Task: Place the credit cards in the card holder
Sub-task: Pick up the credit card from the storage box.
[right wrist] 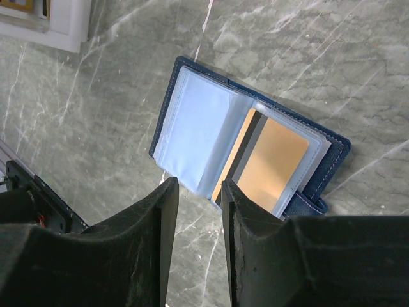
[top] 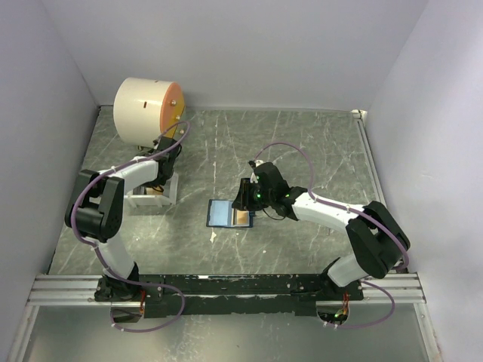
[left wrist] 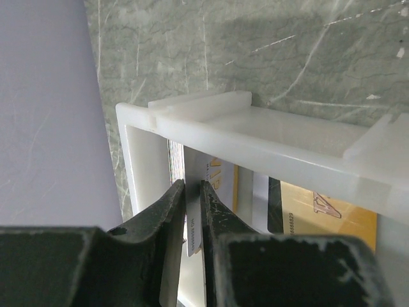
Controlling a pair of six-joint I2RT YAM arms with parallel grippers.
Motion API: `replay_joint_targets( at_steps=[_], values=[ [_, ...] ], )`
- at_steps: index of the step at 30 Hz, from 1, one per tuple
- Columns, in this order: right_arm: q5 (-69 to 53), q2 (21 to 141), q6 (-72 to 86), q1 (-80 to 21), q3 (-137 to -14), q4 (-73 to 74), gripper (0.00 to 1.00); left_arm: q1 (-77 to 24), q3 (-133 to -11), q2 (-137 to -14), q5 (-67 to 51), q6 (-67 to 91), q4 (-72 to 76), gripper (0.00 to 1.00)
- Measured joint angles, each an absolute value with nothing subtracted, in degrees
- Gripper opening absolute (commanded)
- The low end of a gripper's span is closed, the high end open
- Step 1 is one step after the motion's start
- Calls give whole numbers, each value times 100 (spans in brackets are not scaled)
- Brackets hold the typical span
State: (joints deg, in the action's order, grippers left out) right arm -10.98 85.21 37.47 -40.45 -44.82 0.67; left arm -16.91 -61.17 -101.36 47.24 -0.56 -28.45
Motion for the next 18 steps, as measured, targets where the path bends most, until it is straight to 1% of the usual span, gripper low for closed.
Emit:
replay_joint_targets(
  at_steps=[5,11,18],
  values=[
    [-1103,8521,3747,-4045,-4482,67,34,-1691,-6149,-10079,4593,-34,-2936,17],
    [-1118,8521,3747,-4045,-4482,67,34,-1691,-6167,-10027,4515,-19,-3022,16],
    [-1118,8521,3747,-4045,-4482,67,34,-1691,-6318,-10027,4460,1,-3205,17]
  ],
)
